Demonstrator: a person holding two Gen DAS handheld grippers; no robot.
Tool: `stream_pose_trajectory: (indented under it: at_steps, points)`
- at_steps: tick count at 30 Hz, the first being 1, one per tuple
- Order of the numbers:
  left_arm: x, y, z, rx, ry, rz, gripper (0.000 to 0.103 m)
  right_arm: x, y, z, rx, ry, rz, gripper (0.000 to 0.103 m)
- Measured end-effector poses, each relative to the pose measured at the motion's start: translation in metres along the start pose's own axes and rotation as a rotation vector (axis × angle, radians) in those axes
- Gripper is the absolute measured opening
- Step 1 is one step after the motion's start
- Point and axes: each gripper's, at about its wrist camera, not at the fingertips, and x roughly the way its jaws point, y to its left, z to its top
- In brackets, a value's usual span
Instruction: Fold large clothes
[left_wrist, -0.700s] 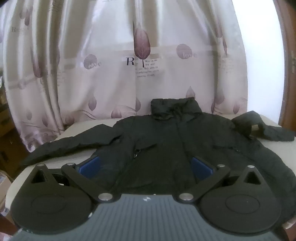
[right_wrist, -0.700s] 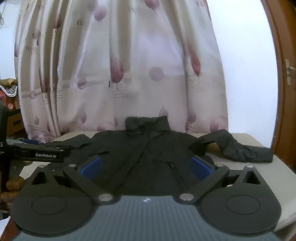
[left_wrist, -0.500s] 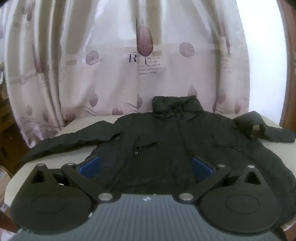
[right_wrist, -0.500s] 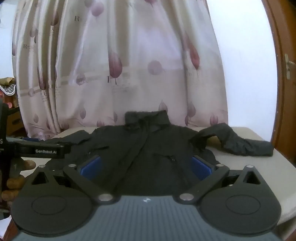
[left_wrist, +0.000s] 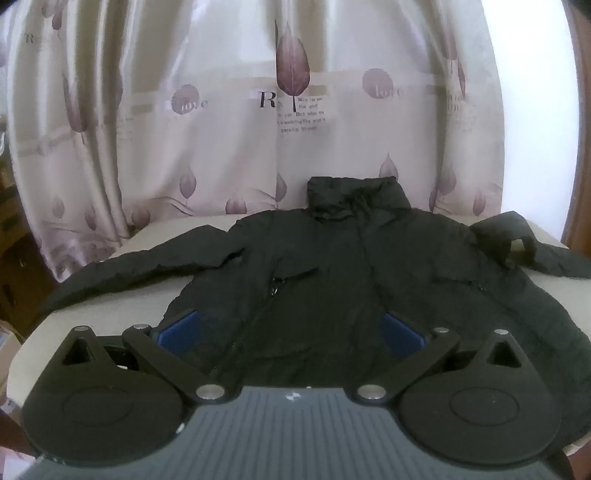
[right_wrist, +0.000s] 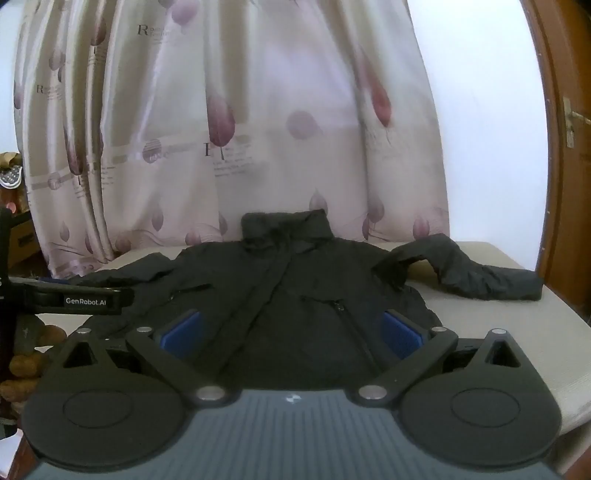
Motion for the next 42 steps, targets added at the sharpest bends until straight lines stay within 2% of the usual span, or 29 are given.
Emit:
stream_pose_trajectory:
  at_steps: [5,21,42]
  points:
    - [0.004,-0.002,0.000,0.006,0.013,0.023,0.103,0.002,0.002,-0.001,-0.003,0.014,0.005,0.103]
    - [0.021,-0.005,0.002,0.014,0.040,0.022,0.103,0.021,0.000,0.009,-0.022,0.044,0.026,0.103]
    - [0.067,-0.018,0.018,0.023,0.077,0.008,0.103,0.078,-0.015,0.028,0.059,0.098,0.087,0.103]
